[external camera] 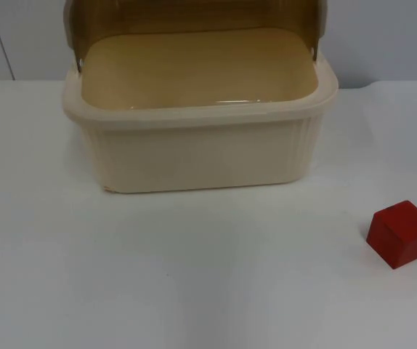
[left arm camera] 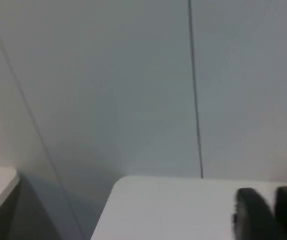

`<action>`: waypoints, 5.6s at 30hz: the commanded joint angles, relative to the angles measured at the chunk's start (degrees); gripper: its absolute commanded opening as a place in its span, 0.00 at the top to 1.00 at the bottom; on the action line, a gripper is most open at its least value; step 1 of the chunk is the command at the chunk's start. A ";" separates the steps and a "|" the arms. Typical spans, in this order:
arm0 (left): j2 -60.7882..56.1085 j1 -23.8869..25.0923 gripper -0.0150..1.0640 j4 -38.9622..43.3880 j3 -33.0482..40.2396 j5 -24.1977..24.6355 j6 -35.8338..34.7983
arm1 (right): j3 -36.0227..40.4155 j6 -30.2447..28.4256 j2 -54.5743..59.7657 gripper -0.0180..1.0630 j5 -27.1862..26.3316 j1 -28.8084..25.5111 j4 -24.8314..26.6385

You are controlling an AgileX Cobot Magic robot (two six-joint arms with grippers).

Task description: Open the box lid with the left hand, place the block into the box with the right hand, then close the box lid with the left hand.

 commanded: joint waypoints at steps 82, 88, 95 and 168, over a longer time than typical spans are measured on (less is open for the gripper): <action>-2.86 0.20 0.01 -17.69 0.17 2.96 14.99 | 13.51 -12.25 61.06 0.02 -31.87 14.69 2.64; -2.86 0.20 0.01 -16.25 0.17 2.96 14.99 | 13.51 -12.12 61.65 0.39 -31.97 14.69 2.64; -2.86 0.20 0.01 -15.23 0.17 2.61 14.99 | 13.51 -10.02 61.65 0.85 -29.74 14.69 3.05; -2.86 0.20 0.01 -13.42 0.17 1.22 14.85 | -21.76 -11.14 73.21 0.73 -46.92 28.32 3.35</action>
